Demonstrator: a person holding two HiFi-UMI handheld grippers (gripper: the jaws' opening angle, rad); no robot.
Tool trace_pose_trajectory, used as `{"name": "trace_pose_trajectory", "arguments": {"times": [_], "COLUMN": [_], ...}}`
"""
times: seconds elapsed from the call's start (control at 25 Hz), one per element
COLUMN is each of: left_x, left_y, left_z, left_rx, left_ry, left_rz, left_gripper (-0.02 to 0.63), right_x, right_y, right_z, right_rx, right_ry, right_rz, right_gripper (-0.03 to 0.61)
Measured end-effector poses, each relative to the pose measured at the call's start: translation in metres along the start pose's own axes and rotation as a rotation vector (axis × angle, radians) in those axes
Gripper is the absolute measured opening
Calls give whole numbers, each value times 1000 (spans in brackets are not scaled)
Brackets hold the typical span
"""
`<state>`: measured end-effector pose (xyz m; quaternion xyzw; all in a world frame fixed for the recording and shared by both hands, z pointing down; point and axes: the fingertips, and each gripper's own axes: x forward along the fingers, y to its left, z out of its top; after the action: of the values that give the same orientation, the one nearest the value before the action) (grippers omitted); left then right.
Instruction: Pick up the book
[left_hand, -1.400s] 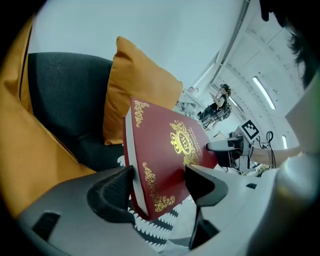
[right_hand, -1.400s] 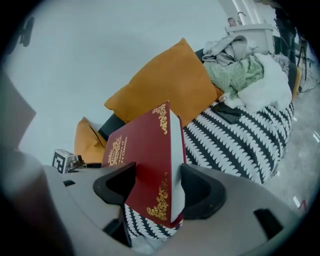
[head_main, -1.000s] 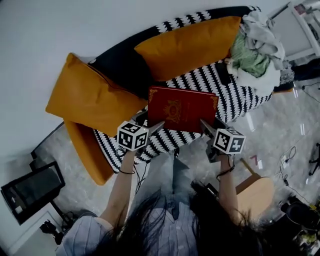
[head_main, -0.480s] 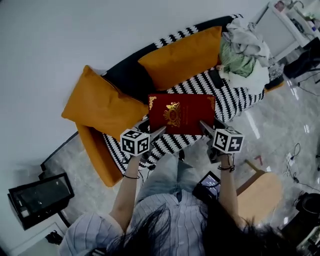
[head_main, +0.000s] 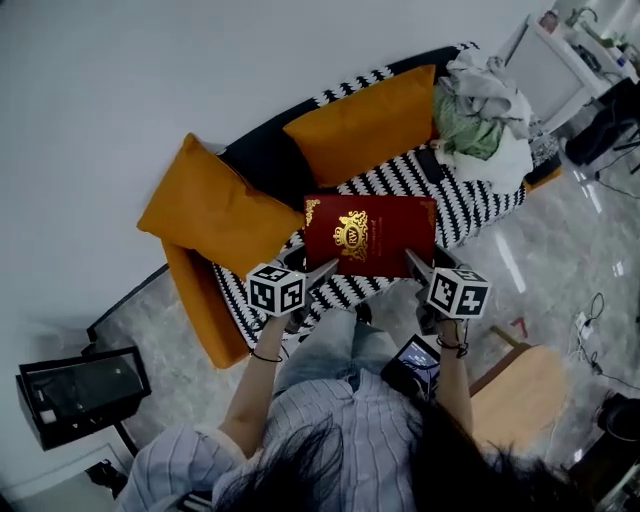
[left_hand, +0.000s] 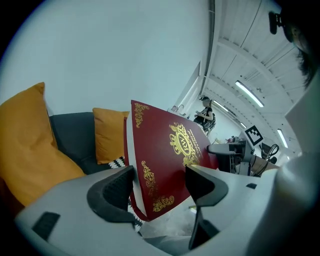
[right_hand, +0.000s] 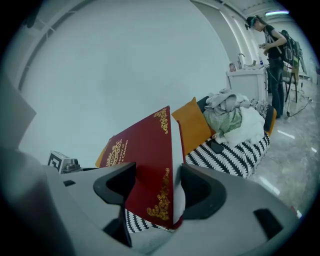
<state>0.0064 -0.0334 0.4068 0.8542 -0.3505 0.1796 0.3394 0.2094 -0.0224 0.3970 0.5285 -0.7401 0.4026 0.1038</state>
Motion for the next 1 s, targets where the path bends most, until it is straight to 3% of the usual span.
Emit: {"name": "trace_pose_trajectory", "arguments": {"times": [0.56, 1.0], "left_x": [-46, -120], "left_y": [11, 47], "left_z": [-13, -15], "left_rx": [-61, -5], "left_ry": [-49, -76], "left_rz": [35, 6], "left_gripper": [324, 324], "right_x": [1, 2], "right_y": [38, 117], "right_z": [-16, -45], "right_rx": [-2, 27], "right_ry": [-6, -67], "right_rz": [22, 8], "right_gripper": [301, 301]}}
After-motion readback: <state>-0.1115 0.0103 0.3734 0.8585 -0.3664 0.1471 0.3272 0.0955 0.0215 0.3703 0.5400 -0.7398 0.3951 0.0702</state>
